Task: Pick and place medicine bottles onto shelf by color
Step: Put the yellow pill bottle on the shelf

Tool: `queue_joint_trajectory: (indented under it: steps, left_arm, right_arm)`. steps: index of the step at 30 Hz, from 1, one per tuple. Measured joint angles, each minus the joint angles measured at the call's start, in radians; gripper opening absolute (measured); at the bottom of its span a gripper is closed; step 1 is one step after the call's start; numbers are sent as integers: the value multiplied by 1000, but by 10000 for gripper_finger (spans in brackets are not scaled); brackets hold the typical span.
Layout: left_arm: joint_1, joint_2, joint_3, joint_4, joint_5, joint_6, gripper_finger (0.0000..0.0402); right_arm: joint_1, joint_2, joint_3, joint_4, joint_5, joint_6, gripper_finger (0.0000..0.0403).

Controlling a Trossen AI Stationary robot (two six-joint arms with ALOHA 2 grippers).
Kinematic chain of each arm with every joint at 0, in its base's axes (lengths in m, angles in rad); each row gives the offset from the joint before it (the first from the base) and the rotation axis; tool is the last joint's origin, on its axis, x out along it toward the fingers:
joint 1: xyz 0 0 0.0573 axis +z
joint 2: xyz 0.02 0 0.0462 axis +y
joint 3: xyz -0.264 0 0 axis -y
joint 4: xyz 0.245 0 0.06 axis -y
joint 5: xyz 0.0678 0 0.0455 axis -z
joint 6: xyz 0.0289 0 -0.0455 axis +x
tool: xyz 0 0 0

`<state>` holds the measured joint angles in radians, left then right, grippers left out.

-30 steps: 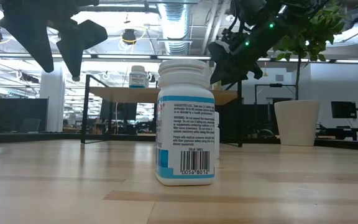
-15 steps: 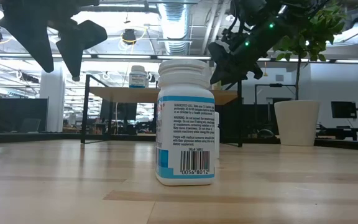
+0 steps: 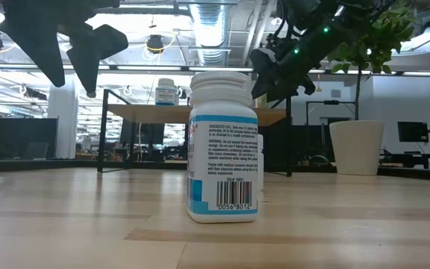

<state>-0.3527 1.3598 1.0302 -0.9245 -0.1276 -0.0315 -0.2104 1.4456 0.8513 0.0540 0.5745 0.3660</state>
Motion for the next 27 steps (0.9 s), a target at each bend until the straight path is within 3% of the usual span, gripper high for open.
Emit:
queue_joint_trajectory:
  steps: [6,27]
  left_arm:
    - [0,0,0,0,0,-11,196]
    - [0,0,0,-1,0,-18,196]
  right_arm:
    - [0,0,0,-1,-1,-23,242]
    - [13,-29,2,-40,8,-28,227]
